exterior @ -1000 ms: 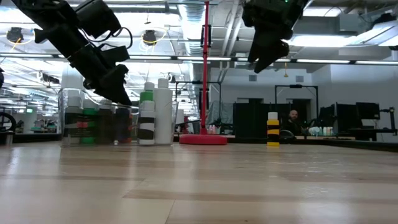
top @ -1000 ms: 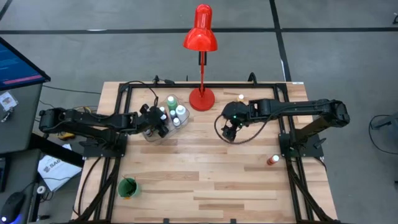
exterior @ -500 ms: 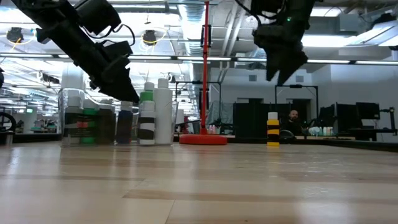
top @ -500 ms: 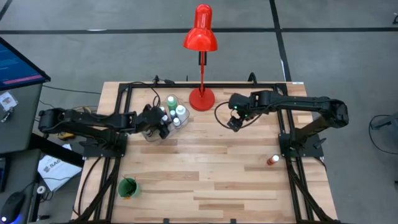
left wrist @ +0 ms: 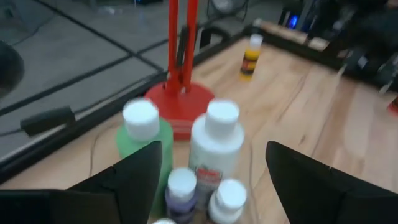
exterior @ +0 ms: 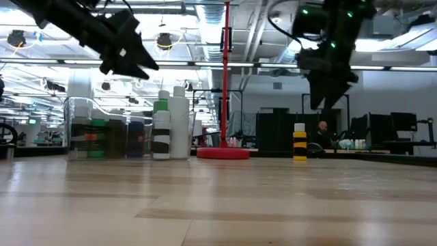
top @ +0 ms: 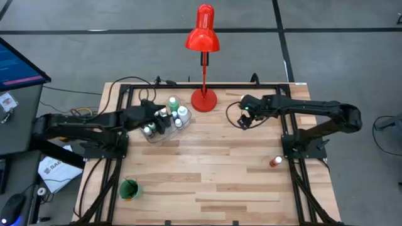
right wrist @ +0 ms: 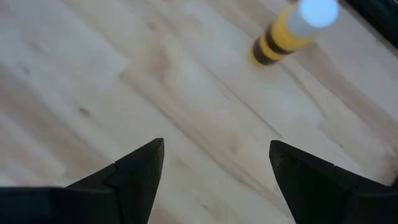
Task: Pick & Place Paint Supplies
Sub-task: Put the yellow paint bottle into the transparent bin
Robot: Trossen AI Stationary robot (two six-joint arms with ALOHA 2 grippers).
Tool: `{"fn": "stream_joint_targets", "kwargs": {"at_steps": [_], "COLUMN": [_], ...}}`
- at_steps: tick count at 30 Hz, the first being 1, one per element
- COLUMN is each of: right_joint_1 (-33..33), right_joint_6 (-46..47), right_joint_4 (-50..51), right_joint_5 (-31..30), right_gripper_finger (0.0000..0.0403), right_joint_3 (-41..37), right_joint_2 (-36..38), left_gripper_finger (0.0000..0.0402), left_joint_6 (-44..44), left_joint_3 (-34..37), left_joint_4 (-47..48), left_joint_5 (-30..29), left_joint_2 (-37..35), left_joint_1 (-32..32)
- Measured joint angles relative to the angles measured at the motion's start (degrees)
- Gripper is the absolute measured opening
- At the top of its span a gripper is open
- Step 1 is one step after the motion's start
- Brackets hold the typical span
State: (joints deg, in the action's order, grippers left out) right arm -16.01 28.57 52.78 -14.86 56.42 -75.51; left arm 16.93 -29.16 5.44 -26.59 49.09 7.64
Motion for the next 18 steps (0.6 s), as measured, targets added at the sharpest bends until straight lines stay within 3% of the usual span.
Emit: {"fn": "stream_joint_targets", "kwargs": {"at_steps": [9, 18], "right_joint_1": [-5.3, -9.3], "right_joint_6": [-7.8, -10.7], "right_joint_4": [-28.7, -46.6], "right_joint_5": [-3.9, -7.7], "right_gripper_finger": [0.0286, 0.0286], "right_joint_3": [-21.1, -28.6], "right_joint_2": [8.9, 3.0], "left_gripper_finger": [0.0277, 0.0277], "left_joint_6": [-0.2, -0.2], "left_joint_3": [0.0, 0.0], "left_joint_4": [-3.8, -6.0], "left_joint_5": [0.1, 0.1], "left_joint_2": [-7.1, -8.6], "left_joint_1": [0.0, 0.0]}}
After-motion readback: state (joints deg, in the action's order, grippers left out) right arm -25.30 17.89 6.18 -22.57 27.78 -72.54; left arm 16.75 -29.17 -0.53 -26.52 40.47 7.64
